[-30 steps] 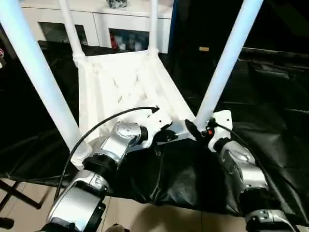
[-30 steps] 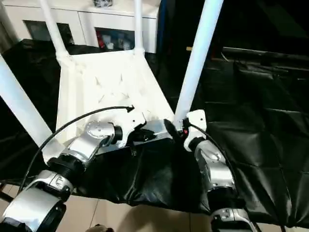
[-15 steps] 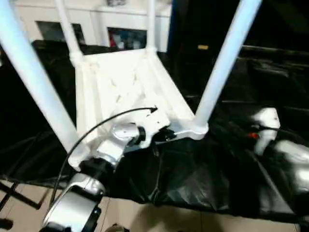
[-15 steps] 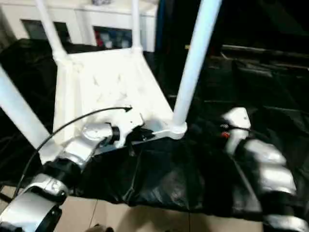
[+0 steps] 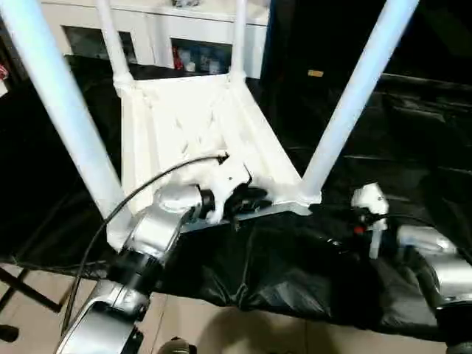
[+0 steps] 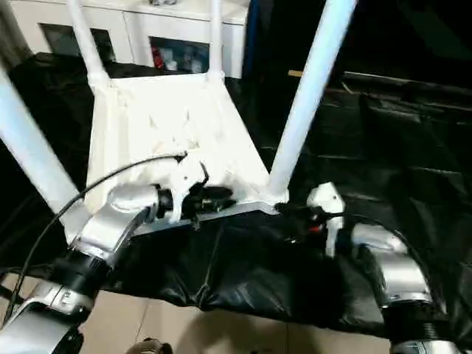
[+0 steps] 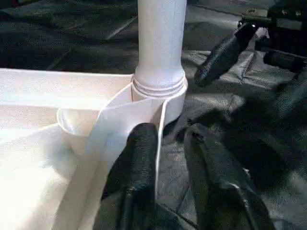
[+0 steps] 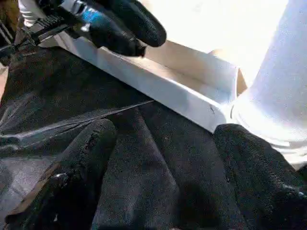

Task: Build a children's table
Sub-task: Rotate leg to tighten

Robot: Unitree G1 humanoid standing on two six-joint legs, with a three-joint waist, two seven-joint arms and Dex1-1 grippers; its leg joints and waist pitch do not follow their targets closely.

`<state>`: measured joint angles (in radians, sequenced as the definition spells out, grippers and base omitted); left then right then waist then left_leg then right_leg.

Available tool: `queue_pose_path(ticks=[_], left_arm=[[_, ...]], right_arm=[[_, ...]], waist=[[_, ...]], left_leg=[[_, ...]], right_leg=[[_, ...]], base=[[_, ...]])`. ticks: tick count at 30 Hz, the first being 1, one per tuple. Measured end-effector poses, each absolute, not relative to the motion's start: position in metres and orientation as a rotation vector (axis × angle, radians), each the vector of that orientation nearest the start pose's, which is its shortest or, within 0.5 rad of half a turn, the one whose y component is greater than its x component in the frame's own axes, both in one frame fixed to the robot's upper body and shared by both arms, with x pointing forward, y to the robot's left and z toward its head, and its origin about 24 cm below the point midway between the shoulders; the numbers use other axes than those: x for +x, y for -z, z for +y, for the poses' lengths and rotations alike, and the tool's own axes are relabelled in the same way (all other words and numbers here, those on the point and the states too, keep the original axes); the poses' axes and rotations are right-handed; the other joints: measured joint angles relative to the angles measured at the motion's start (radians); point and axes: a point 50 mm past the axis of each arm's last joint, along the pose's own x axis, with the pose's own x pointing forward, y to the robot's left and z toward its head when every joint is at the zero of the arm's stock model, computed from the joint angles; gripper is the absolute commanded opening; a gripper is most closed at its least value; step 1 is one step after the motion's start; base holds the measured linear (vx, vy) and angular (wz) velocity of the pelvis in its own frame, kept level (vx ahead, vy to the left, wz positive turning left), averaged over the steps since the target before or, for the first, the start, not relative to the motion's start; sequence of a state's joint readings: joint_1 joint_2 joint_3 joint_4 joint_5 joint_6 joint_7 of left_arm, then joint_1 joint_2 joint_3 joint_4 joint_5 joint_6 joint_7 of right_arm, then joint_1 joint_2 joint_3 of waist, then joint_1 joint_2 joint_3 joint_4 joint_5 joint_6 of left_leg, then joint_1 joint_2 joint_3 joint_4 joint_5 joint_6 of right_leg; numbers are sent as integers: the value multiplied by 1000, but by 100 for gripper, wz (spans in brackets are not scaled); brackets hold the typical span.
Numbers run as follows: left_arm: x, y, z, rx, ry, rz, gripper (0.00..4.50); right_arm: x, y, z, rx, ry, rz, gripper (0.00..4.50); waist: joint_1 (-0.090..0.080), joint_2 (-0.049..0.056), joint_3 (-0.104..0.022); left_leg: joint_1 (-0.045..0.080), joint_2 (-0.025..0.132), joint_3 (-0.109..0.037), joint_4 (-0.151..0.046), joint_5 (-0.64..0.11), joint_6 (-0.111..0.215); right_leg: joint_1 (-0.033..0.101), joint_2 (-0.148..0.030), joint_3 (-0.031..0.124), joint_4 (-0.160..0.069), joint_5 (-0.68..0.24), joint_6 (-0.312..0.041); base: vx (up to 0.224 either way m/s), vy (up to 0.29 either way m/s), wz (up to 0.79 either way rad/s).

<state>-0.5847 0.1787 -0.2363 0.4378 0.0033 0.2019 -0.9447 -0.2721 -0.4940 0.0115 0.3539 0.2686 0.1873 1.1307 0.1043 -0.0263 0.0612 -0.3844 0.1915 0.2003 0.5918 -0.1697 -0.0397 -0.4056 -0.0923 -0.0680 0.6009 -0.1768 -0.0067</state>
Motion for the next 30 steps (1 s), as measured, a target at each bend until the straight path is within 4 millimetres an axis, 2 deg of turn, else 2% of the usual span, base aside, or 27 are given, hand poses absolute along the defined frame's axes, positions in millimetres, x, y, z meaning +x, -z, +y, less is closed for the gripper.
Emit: queue_pose_path(ticks=[1,2,3,9,12,18,19,21,24,27,30], left_arm=[[323,-76,74,284,1174,234,157],[325,-77,73,289,1167,235,186],[326,-78,72,296,1162,235,190],[337,-79,60,321,1138,261,189],[338,-74,52,305,1162,288,189],[336,-61,49,270,1185,357,189],[336,-58,49,270,1185,366,160],[338,-56,50,296,1170,379,160],[342,-52,55,334,1135,396,120],[343,-51,55,346,1130,392,115],[345,-51,56,359,1127,393,75]], right_arm=[[275,-47,-214,-55,-1021,345,373],[274,-48,-217,-64,-1017,350,373],[274,-48,-218,-68,-1014,351,373],[276,-47,-225,-100,-941,355,373],[279,-43,-236,-127,-839,363,373],[283,-42,-243,-151,-750,367,373],[284,-42,-243,-153,-742,365,373],[284,-42,-242,-157,-739,359,373],[285,-42,-241,-166,-733,347,373],[285,-42,-241,-169,-726,343,373],[286,-42,-239,-169,-729,333,373]], waist=[[2,0,0],[3,0,0],[3,0,0],[6,4,-1],[6,6,-2],[-4,16,-4],[-4,18,-5],[-5,19,-5],[-6,22,-6],[-4,23,-7],[-6,24,-8]], left_leg=[[0,0,0,0,0,0],[0,-1,0,0,0,0],[0,-1,0,0,0,0],[0,0,0,0,0,0],[0,-1,0,0,0,0],[0,0,-1,0,0,0],[0,0,-1,0,0,0],[1,0,-1,0,0,0],[0,0,-1,0,0,0],[0,0,-1,0,0,0],[1,0,-1,1,0,1]], right_leg=[[1,0,1,0,0,0],[1,0,1,0,0,0],[1,0,1,0,0,0],[1,0,0,0,1,0],[1,0,0,0,1,0],[1,0,0,1,1,0],[1,0,0,1,1,0],[1,0,-1,1,1,0],[1,0,0,1,1,0],[2,0,-1,1,2,0],[2,0,-1,1,2,-1]], base=[[0,0,0],[0,0,0],[0,0,0],[0,0,0],[0,0,0],[0,0,0],[0,0,0],[0,0,0],[0,0,0],[0,0,0],[0,0,0]])
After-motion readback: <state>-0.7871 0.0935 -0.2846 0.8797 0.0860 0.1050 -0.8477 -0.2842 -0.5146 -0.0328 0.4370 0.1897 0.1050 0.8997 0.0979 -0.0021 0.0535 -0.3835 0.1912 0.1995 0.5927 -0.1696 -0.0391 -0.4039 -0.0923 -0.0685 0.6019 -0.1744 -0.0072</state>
